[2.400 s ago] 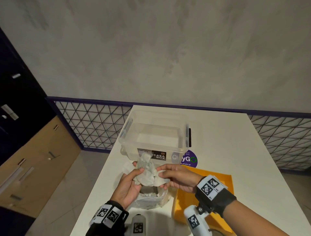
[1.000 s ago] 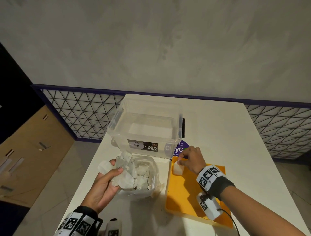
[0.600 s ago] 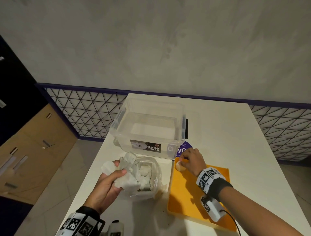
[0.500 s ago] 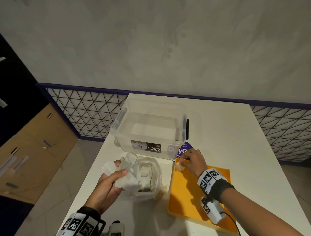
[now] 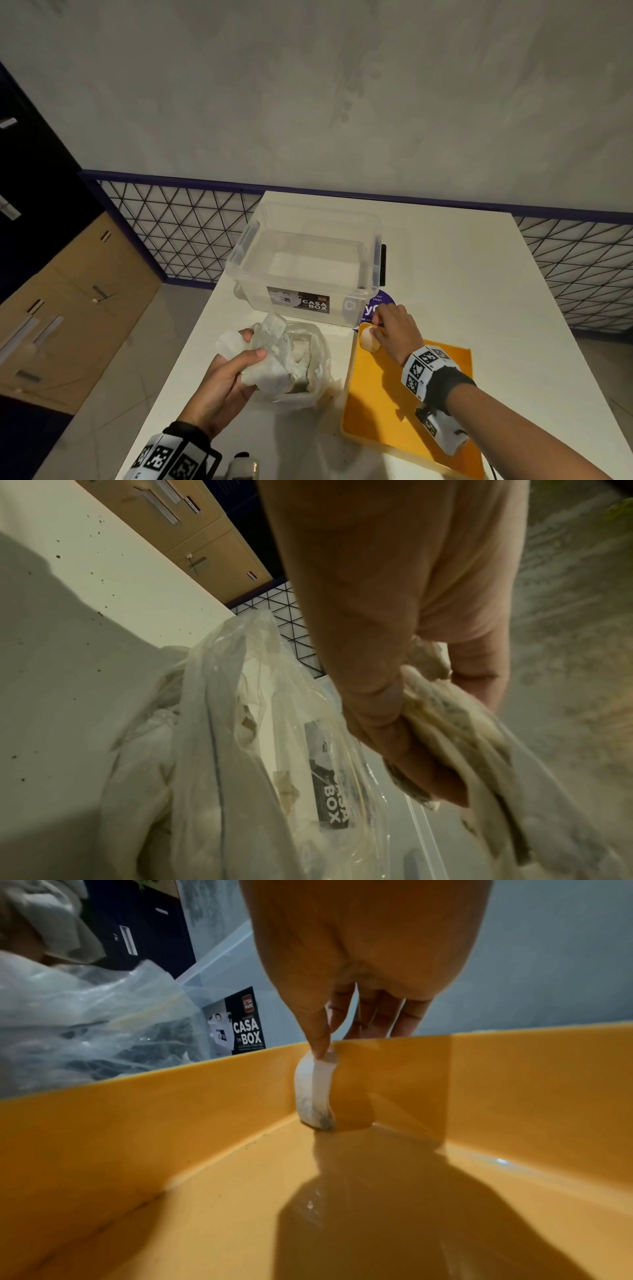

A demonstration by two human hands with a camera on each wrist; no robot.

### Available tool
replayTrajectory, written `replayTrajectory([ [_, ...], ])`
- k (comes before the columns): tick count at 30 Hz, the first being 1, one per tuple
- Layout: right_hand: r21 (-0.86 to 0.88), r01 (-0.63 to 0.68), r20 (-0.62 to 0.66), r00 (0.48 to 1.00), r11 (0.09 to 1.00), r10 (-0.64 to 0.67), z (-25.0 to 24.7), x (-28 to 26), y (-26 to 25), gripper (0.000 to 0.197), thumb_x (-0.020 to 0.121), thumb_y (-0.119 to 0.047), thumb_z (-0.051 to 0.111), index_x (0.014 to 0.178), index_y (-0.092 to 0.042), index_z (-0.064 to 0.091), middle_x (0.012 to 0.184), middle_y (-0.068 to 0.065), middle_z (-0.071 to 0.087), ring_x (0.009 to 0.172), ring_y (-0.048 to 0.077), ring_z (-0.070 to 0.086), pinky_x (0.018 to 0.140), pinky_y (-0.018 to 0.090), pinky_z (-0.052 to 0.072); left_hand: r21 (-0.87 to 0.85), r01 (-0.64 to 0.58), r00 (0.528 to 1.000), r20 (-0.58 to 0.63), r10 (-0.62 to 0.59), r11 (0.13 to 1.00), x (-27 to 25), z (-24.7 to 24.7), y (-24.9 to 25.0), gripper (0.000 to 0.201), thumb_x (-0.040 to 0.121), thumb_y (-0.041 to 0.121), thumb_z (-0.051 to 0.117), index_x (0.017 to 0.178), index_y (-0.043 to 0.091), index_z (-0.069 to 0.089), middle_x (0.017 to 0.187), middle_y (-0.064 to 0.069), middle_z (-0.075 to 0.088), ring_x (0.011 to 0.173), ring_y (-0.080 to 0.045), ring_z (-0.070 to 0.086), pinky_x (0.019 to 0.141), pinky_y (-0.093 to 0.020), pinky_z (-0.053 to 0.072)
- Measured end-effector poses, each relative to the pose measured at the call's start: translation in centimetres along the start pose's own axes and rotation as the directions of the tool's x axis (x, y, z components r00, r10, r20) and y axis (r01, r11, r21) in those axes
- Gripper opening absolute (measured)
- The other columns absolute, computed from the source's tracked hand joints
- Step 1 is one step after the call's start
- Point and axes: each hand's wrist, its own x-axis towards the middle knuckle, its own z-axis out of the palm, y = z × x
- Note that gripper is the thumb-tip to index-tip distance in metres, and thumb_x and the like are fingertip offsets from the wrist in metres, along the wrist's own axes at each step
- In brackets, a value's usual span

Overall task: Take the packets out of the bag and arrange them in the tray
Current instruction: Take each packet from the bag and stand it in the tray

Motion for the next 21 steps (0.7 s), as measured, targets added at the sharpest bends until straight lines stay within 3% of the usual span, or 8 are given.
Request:
replayTrajectory([
  [4, 0.122, -0.029, 0.02, 0.999, 0.992, 0.027, -0.2, -0.4, -0.1, 0.031, 0.083, -0.031, 0.063, 0.105, -0.021, 0.044, 0.113, 0.002, 0.052, 0.106, 0.019, 0.047, 0.09, 0.028, 0.04, -0.016, -0.006, 0.999, -0.034, 0.006, 1.0, 0.1, 0.1, -0.1, 0.027, 0.074, 0.002, 0.055, 0.096, 0.015, 0.052, 0.093, -0.01, 0.07, 0.084, -0.022, 0.068, 0.078, -0.038, 0.048],
  [8, -0.051, 0.001, 0.153, 0.988, 0.999, 0.007, 0.3, -0.1, 0.0, 0.062, 0.079, -0.04, 0.067, 0.128, -0.019, 0.036, 0.131, 0.001, 0.045, 0.121, 0.022, 0.042, 0.101, 0.032, 0.036, 0.0, 0.0, 1.0, -0.013, 0.0, 1.0, 0.0, 0.1, -0.2, 0.024, 0.076, 0.001, 0.054, 0.096, 0.015, 0.053, 0.096, -0.011, 0.069, 0.086, -0.022, 0.068, 0.074, -0.036, 0.052],
  [13, -0.097, 0.023, 0.1, 0.995, 0.995, -0.013, 0.5, 0.1, -0.2, 0.056, 0.081, -0.031, 0.066, 0.127, -0.018, 0.037, 0.131, 0.003, 0.045, 0.119, 0.021, 0.041, 0.099, 0.029, 0.036, -0.008, -0.004, 1.0, -0.013, 0.003, 1.0, -0.2, 0.0, -0.1, 0.022, 0.077, 0.0, 0.054, 0.093, 0.014, 0.051, 0.094, -0.011, 0.068, 0.085, -0.022, 0.068, 0.074, -0.036, 0.051],
  [18, -0.261, 0.134, 0.006, 0.99, 0.956, -0.137, -0.2, -1.1, -0.5, 0.055, 0.081, -0.04, 0.063, 0.125, -0.017, 0.04, 0.127, 0.003, 0.045, 0.112, 0.019, 0.042, 0.096, 0.027, 0.036, -0.015, -0.006, 1.0, -0.028, 0.005, 1.0, -0.1, -0.3, -0.2, 0.022, 0.077, 0.001, 0.054, 0.095, 0.014, 0.052, 0.095, -0.01, 0.067, 0.083, -0.02, 0.069, 0.069, -0.033, 0.055],
  [21, -0.273, 0.201, 0.12, 0.977, 0.941, -0.174, 0.1, -2.0, -0.4, 0.05, 0.084, -0.041, 0.06, 0.124, -0.017, 0.041, 0.127, 0.004, 0.05, 0.113, 0.02, 0.046, 0.096, 0.029, 0.039, 0.0, -0.004, 1.0, -0.025, 0.004, 1.0, -0.1, -0.1, -0.2, 0.021, 0.076, 0.001, 0.053, 0.092, 0.014, 0.055, 0.091, -0.009, 0.068, 0.081, -0.019, 0.068, 0.066, -0.031, 0.056],
])
